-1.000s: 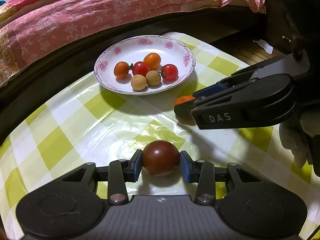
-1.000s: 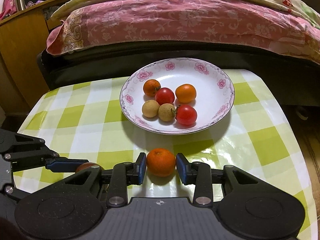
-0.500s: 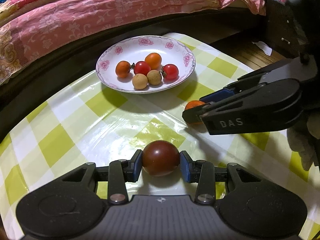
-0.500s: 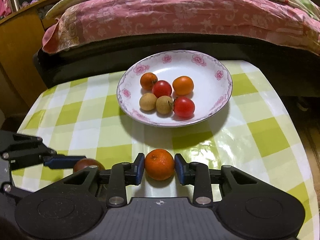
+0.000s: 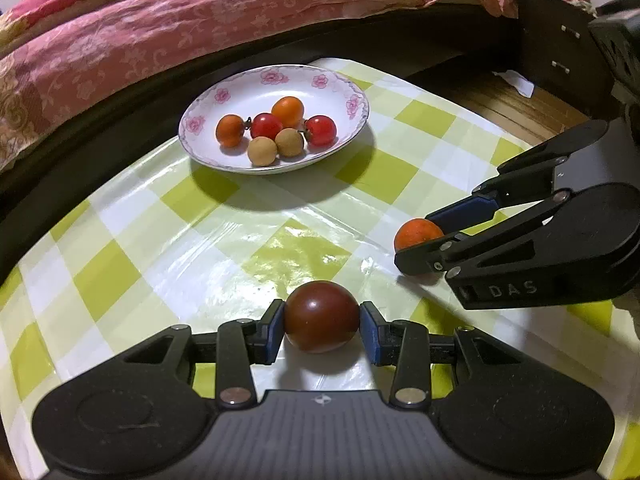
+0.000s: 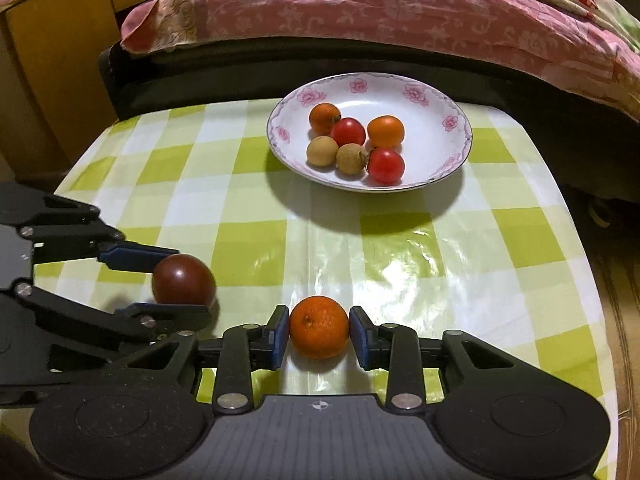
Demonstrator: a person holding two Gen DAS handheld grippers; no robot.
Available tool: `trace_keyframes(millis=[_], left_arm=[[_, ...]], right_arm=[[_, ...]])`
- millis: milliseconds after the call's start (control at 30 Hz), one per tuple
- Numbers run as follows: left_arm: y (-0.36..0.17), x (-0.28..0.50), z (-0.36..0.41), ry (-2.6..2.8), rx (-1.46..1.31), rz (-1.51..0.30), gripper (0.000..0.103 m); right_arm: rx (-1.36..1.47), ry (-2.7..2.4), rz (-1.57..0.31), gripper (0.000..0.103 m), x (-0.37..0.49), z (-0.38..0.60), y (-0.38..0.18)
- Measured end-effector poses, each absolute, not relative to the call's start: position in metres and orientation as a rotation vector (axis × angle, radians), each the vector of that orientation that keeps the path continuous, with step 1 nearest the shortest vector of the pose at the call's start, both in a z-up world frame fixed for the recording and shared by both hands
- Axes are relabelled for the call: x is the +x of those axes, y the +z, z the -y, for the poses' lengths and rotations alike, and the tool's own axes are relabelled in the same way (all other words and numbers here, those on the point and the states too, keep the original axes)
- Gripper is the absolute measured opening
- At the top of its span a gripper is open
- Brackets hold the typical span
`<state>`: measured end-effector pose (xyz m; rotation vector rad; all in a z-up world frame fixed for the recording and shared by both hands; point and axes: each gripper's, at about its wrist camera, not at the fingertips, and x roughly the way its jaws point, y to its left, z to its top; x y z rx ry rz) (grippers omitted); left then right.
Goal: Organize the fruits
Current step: 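Lift both fruits and carry them over the white plate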
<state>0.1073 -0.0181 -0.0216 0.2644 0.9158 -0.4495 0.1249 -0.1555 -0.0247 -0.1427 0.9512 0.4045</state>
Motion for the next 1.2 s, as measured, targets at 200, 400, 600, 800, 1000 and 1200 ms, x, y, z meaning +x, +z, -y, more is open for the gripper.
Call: trace_keyframes(millis=[200,400,600,800,1000,1200], left_arm=[[-0.022,0.106,0.016,-0.448,0.254,-0.912,0.047],[-0.022,0.106,0.017,-0.446,0.257,-0.914,0.047],[-0.025,0.106,0.02,-0.444,0.268,-0.928,0.048],[-0.026,0.108,0.021,-0.44,0.255,-0.941,0.047],[-0.025,0.107,0.024,-0.434,0.281,-0.94,0.047],[-0.021,0.107,0.025,-0.425,0.284,-0.929,0.047]], right_arm=[[-0.105,0.403,-0.956,0.029,0.122,0.161,-0.024],[-0.106,0.405,-0.961,0.029,0.119,0.161,-0.025],[-0.096,0.403,-0.967,0.029,0.116,0.165,-0.024],[-0.098,0.4,-0.975,0.028,0.114,0.164,-0.024],[-0.102,0.396,-0.98,0.028,0.113,0.164,-0.022],[-0.107,0.379,-0.979,0.028,0.114,0.163,-0.02]])
